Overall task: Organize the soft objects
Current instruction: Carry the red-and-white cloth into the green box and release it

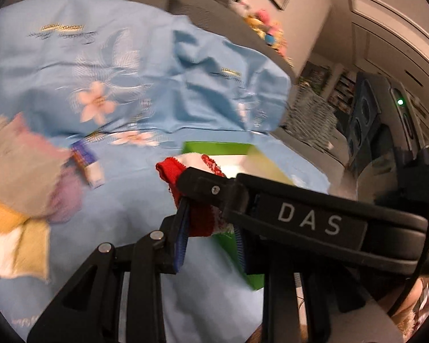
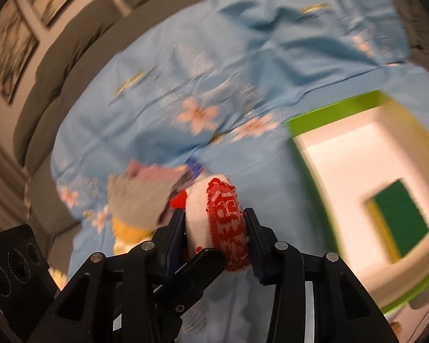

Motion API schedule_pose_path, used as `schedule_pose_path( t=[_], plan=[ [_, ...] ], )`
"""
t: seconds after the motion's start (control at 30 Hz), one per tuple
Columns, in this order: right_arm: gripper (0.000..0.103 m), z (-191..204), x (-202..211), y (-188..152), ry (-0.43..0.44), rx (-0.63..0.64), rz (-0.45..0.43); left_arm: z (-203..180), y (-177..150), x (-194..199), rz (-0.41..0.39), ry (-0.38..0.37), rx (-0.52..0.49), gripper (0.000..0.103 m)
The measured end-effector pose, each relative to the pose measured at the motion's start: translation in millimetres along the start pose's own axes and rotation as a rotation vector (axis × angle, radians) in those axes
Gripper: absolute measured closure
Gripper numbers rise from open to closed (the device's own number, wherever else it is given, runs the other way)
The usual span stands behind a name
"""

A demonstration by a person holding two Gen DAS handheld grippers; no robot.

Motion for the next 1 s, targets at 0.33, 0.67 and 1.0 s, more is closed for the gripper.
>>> schedule_pose_path(
  t=[0.33, 0.67, 1.0],
  plan=[
    [0.061, -84, 36, 34, -0.145, -0.118, -0.118, -73, 2, -61, 0.061, -0.171, -0.097, 0.078],
    [0.064, -151, 36, 30, -0.239, -0.230, -0.086, -108, -25, -106, 0.186, -0.203, -0.123, 0.076],
    [0.033, -166, 36, 27, -0.325, -0.244, -0.084, -97, -28, -102, 0.172, -0.118, -0.100, 0.033]
  ],
)
Point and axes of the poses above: each gripper's, at about its wrist camera, not at the fingertips, and x roughly against the way its jaws point, z to its left, y to its top, the point moved 9 cm from there along -x, roughly the way its jaws point, and after that the axes turned 7 degrees about -z, right-handed, at the moved point
